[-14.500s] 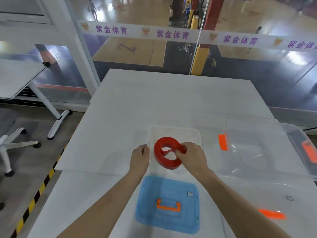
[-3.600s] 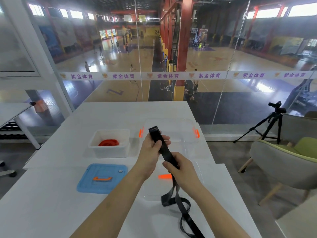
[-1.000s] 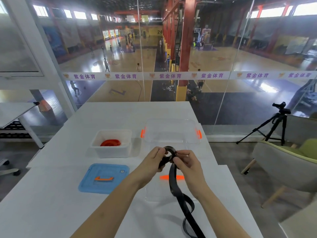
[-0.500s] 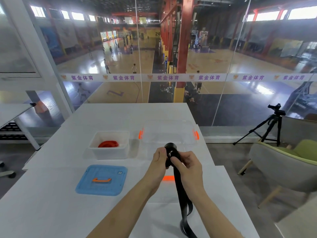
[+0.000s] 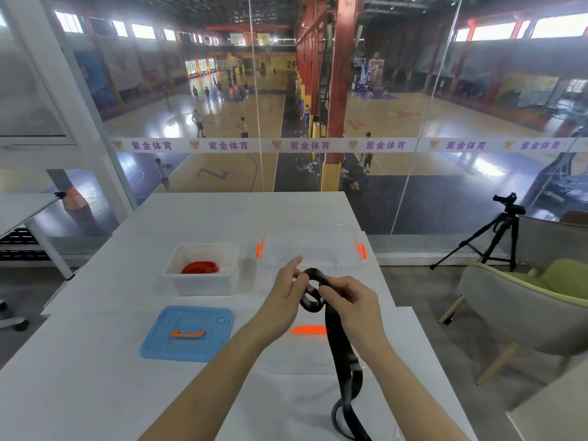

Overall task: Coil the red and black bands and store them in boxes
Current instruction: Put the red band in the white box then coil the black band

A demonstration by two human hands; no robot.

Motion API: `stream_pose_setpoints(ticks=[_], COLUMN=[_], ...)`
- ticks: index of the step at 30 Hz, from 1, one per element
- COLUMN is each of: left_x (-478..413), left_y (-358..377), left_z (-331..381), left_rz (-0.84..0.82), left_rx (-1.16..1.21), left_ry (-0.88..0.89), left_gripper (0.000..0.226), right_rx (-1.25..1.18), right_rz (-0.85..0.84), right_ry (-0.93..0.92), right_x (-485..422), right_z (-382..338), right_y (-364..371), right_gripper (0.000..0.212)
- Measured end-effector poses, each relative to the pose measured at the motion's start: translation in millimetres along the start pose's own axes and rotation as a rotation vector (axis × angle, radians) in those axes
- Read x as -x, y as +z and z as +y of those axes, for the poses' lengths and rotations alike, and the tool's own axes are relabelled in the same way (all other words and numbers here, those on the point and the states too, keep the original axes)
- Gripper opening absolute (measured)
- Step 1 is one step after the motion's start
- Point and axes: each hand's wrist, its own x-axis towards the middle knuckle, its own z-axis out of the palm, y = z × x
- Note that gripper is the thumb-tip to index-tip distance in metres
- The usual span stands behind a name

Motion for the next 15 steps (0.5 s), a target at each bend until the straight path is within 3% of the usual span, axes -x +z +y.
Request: stream_pose_setpoints(ticks=[3,6,11,15], left_x=[-5,-6,-4,-1], left_y=[-14,-12,11,17], left_z=[6,8,16,26], left_rz=[-0.138,-0.104,0.116,0.272], left_rx=[-0.237,-0.269,0.011,0.213], left_ry=[0.080,0.104,0.066,0.038], left_gripper=[0.036,0.028,0.027,0.030], right_rx=[0.085,0.074,-0.053,-0.128], right_rz=[-0.090,-0.071,-0.040,-0.064], right_ry=[-0.002,0.019,0.023,0.036], right_x=[-4,-7,-3,3], right_z=[-3,-3,0,5], right_y=[-5,-6,1,3], right_gripper=[0.014,0.011,0.009,0.024])
